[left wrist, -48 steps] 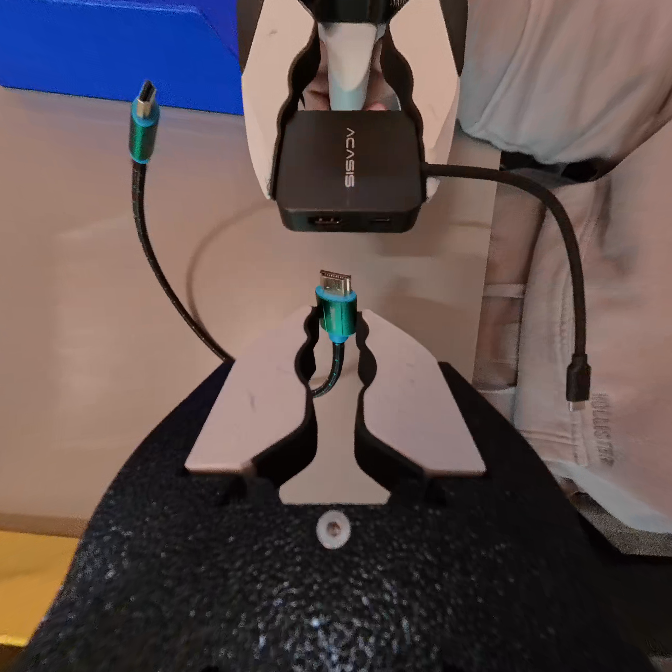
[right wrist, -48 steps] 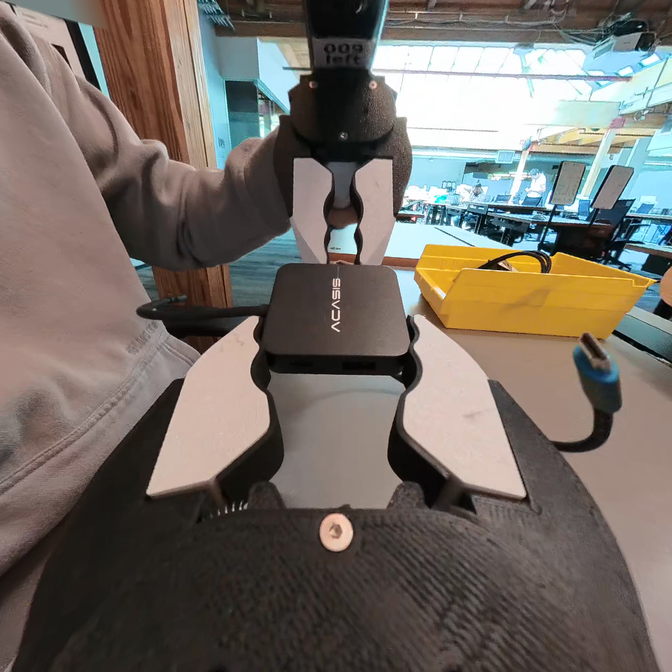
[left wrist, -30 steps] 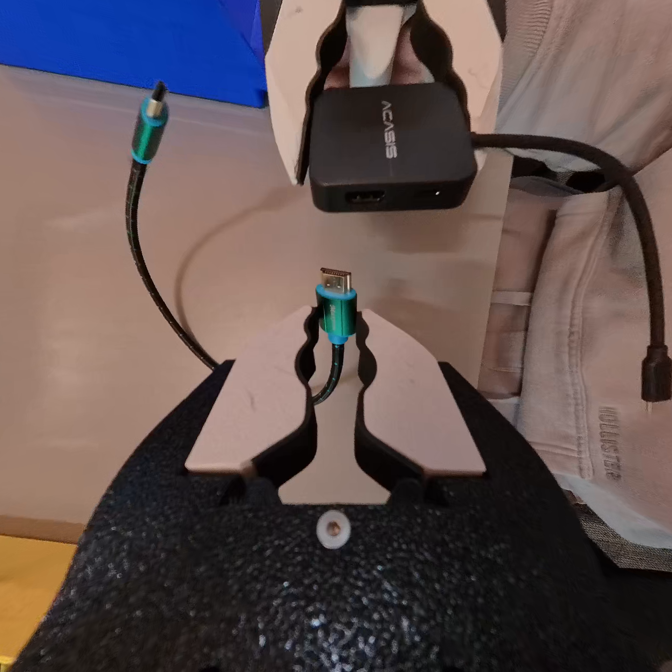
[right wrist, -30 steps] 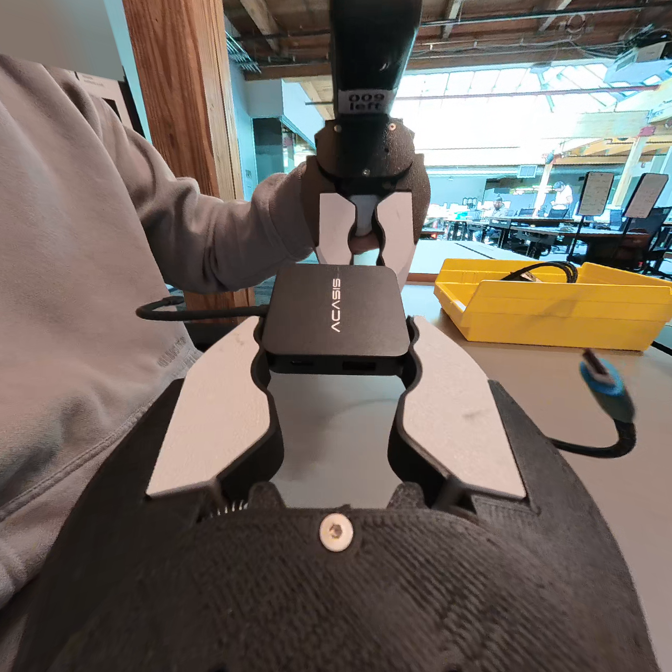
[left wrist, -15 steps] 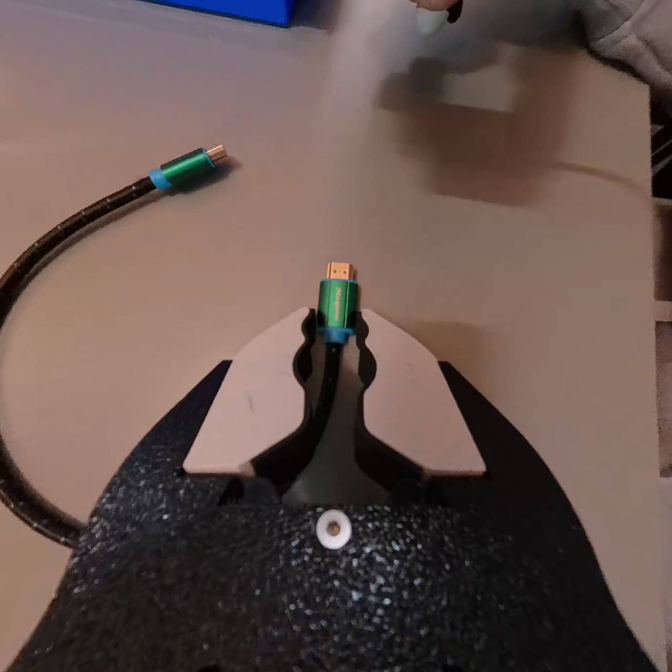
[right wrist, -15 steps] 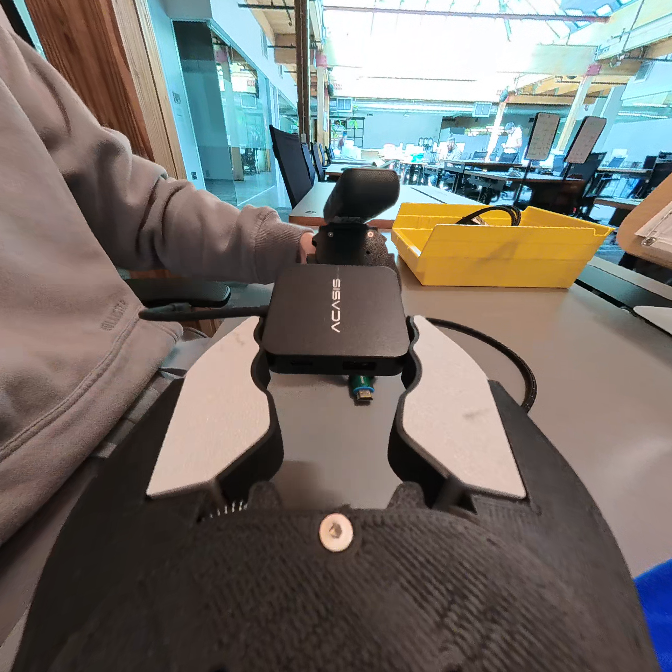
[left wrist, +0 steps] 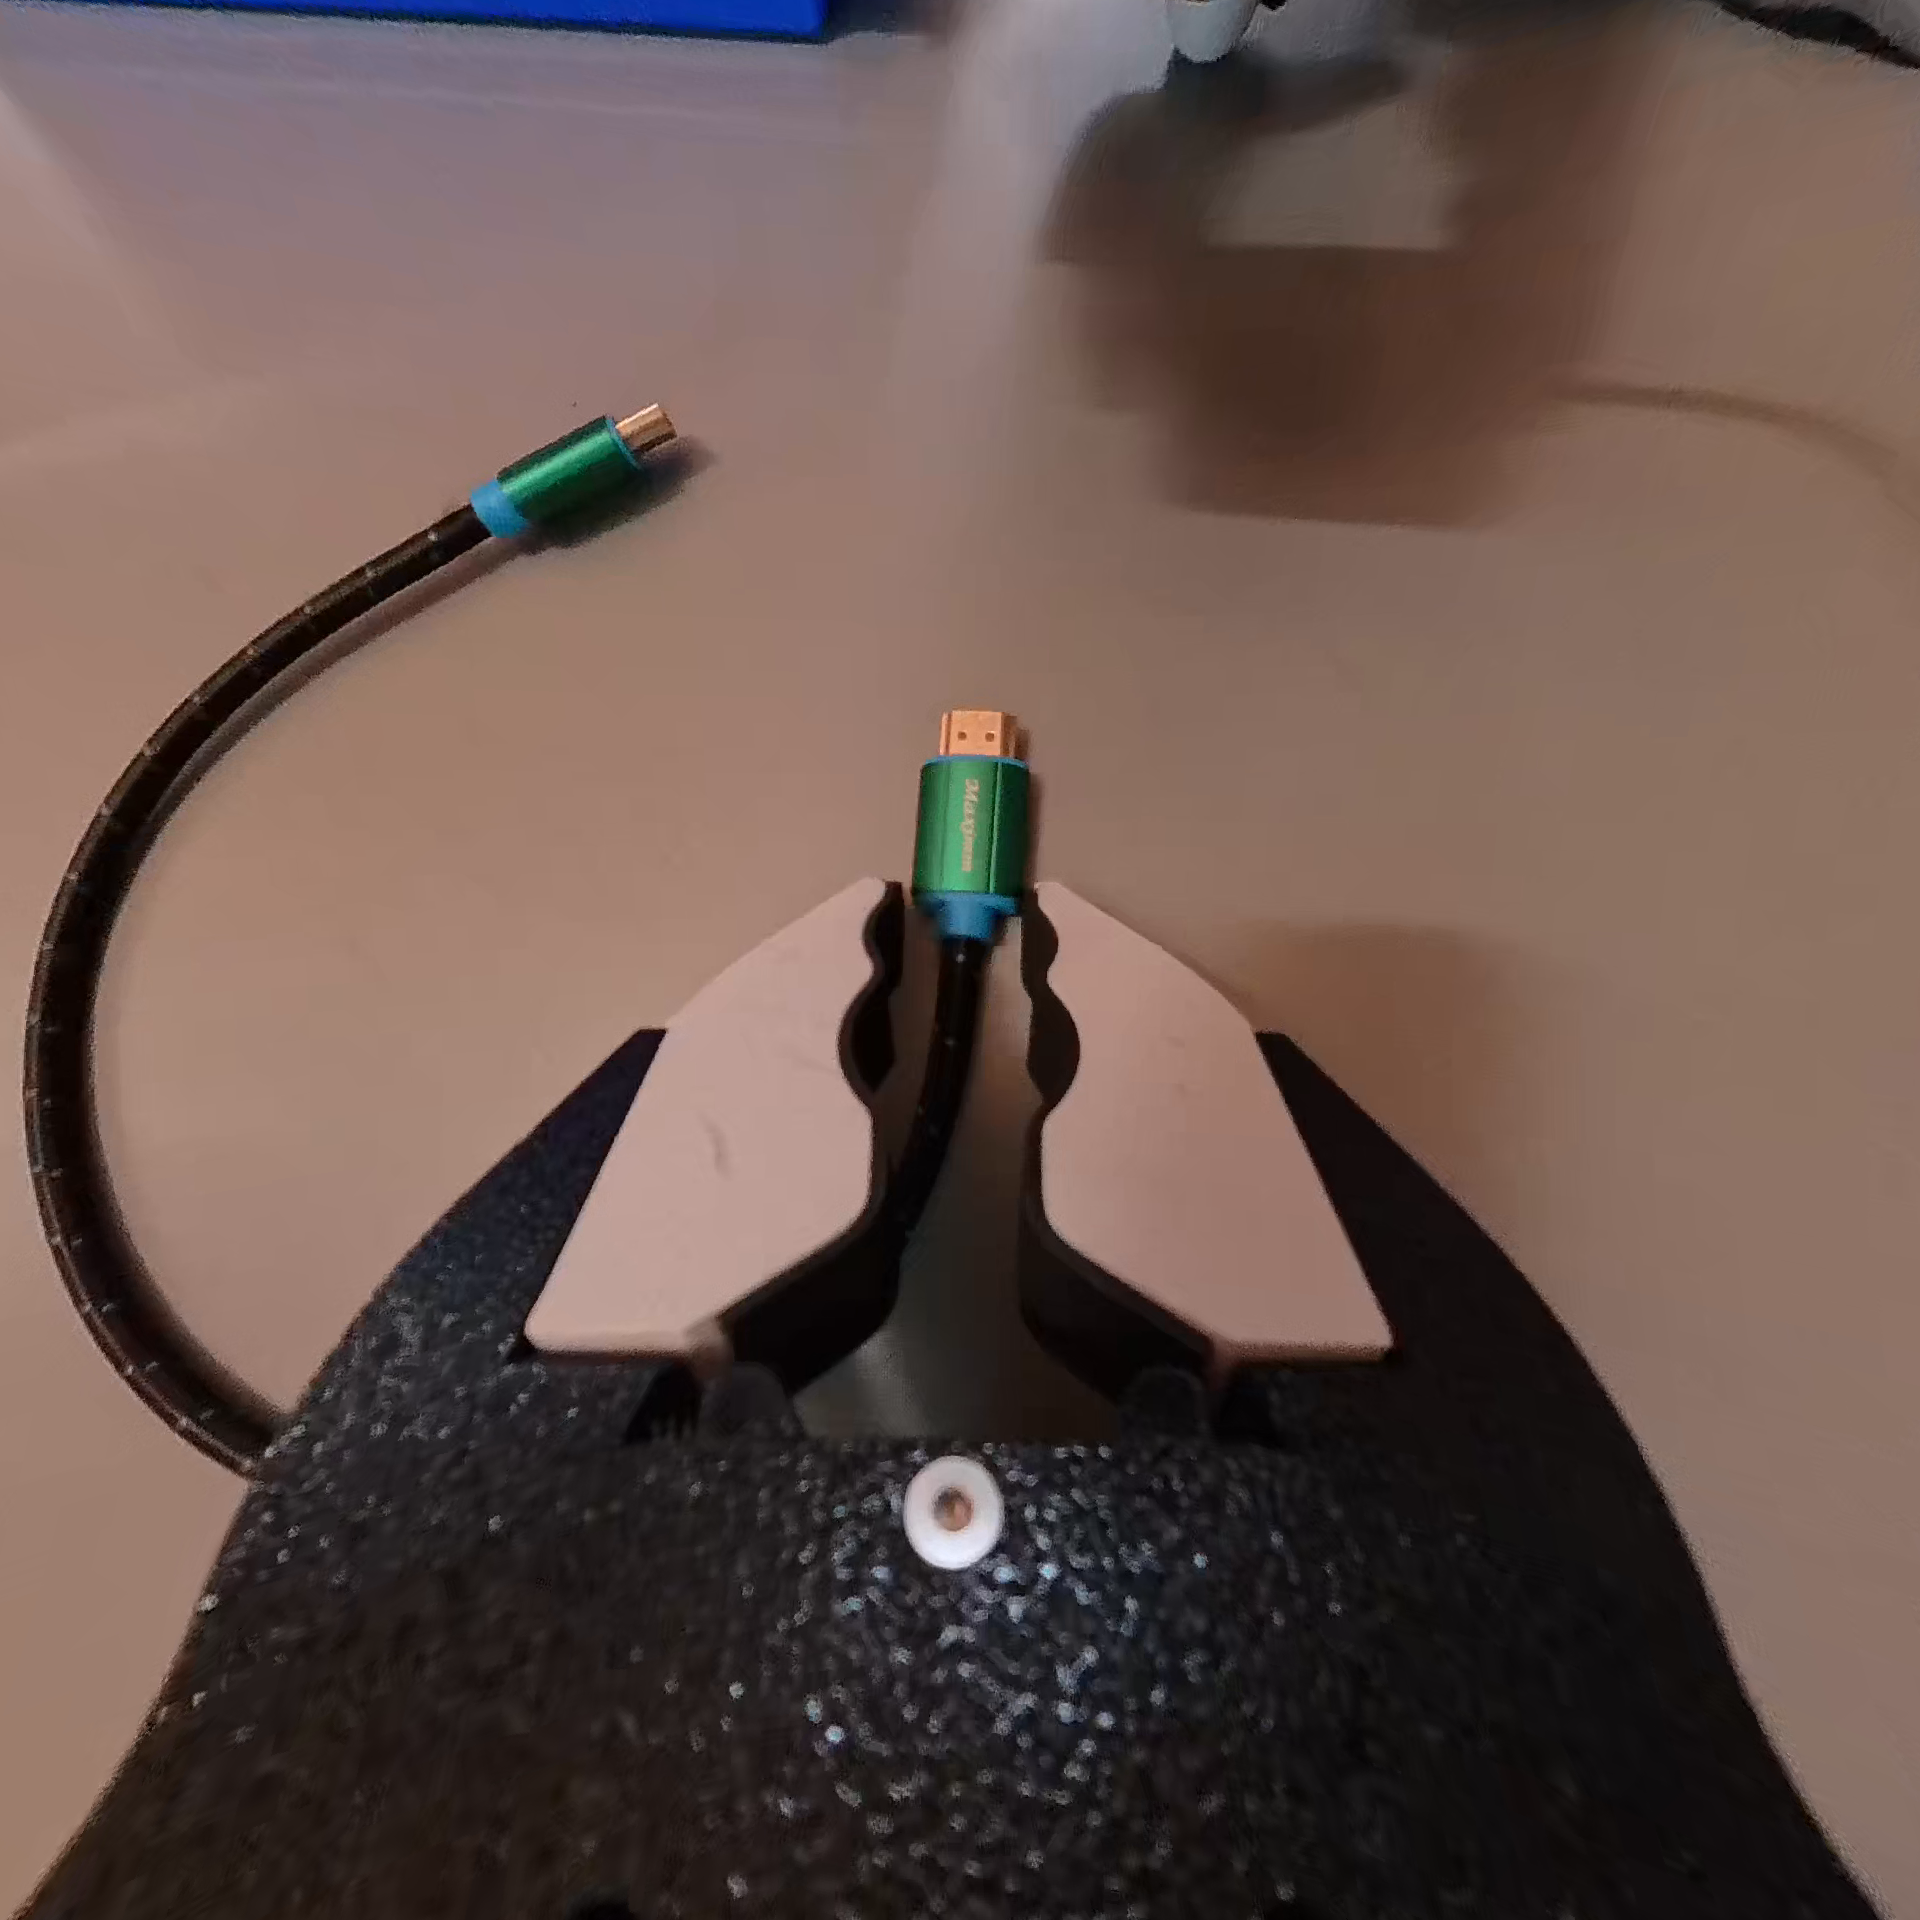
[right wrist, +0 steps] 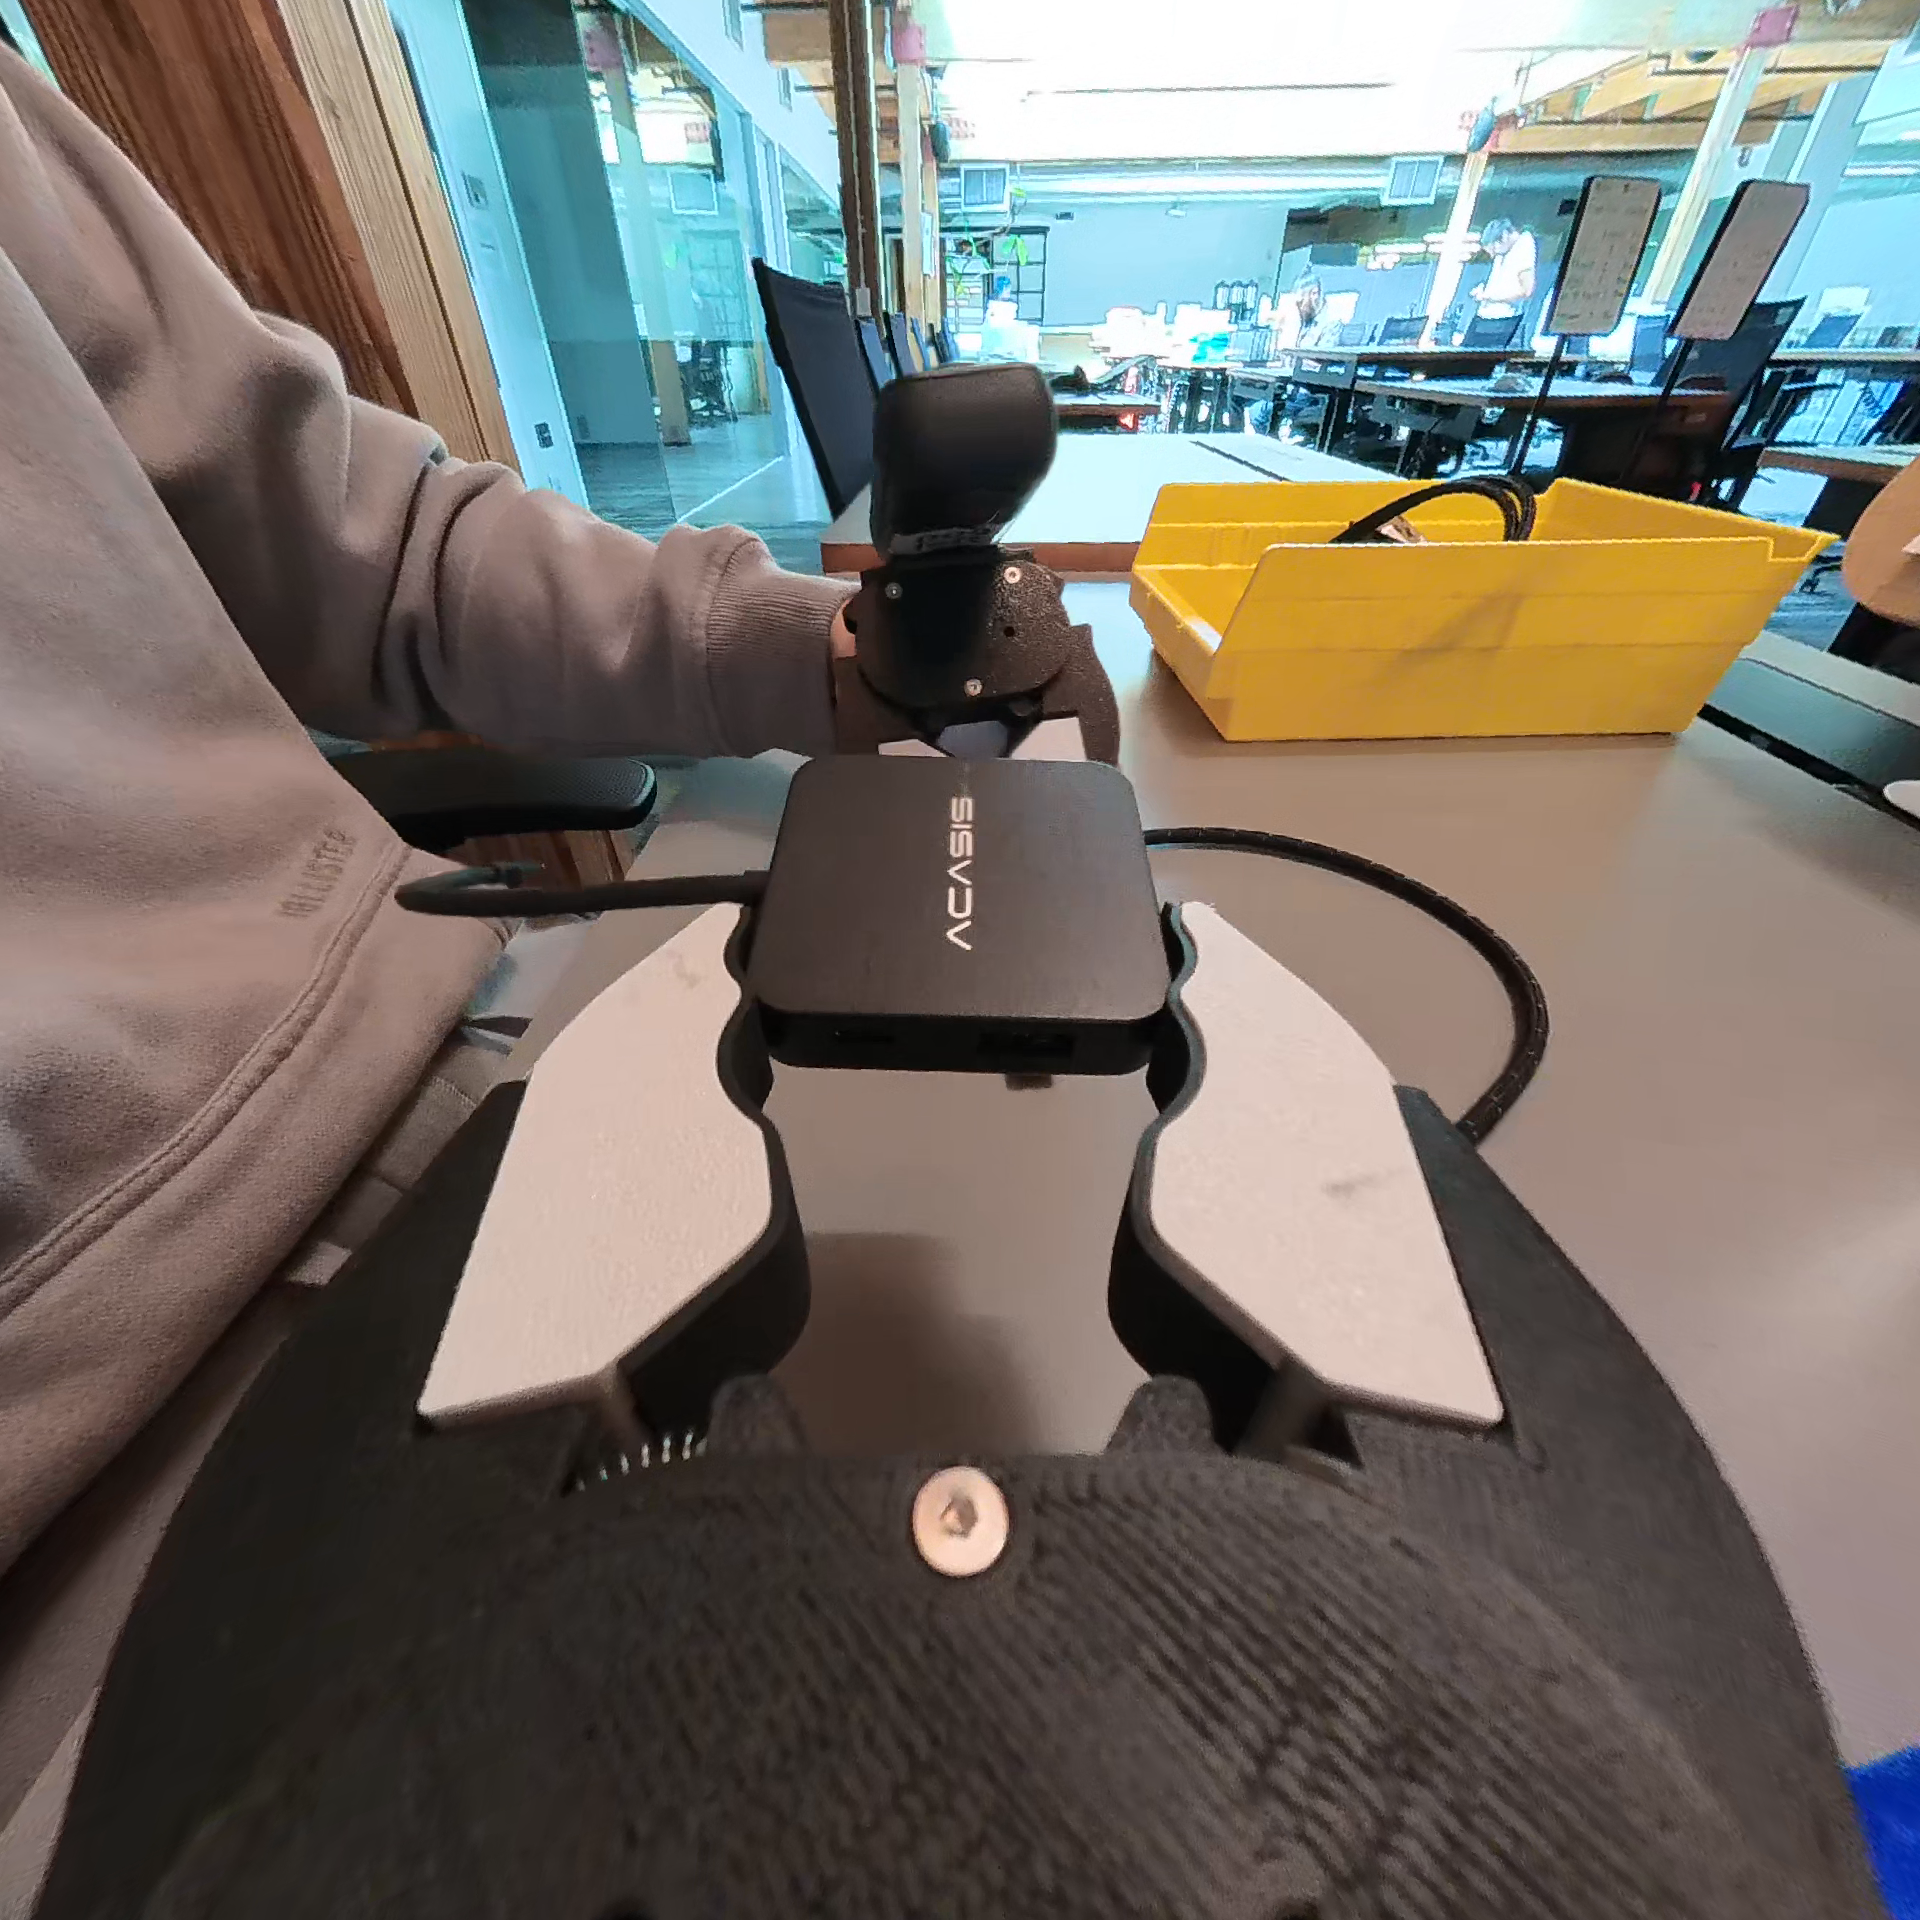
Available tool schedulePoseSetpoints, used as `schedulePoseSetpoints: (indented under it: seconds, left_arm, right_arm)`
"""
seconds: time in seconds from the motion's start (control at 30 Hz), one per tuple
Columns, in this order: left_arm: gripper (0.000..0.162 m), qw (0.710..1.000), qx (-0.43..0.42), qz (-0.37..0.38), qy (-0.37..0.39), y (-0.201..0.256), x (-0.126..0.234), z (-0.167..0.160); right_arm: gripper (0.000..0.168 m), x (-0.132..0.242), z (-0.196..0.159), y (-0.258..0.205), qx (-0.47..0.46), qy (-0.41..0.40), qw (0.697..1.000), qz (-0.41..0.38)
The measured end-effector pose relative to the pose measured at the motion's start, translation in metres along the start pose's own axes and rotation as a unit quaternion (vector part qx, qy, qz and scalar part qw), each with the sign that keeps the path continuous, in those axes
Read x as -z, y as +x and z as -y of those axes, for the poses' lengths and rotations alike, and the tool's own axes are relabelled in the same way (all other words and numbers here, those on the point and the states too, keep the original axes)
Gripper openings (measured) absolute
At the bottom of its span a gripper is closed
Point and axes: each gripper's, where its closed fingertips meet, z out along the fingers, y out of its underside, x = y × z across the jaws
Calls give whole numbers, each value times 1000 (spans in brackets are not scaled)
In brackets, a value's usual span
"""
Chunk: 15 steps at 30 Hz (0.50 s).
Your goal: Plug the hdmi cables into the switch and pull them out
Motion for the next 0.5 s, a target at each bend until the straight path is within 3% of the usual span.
schedulePoseSetpoints:
  seconds: [0.27, 0.5]
  left_arm:
    - [19, 1000, 18, -23, 1, 2, -1, -1]
    - [18, 999, 44, 12, -6, -1, -1, -2]
  right_arm:
    - [72, -9, -1, 0, -4, -7, 1000, 0]
    - [72, -13, -8, 6, -28, -33, 999, -9]
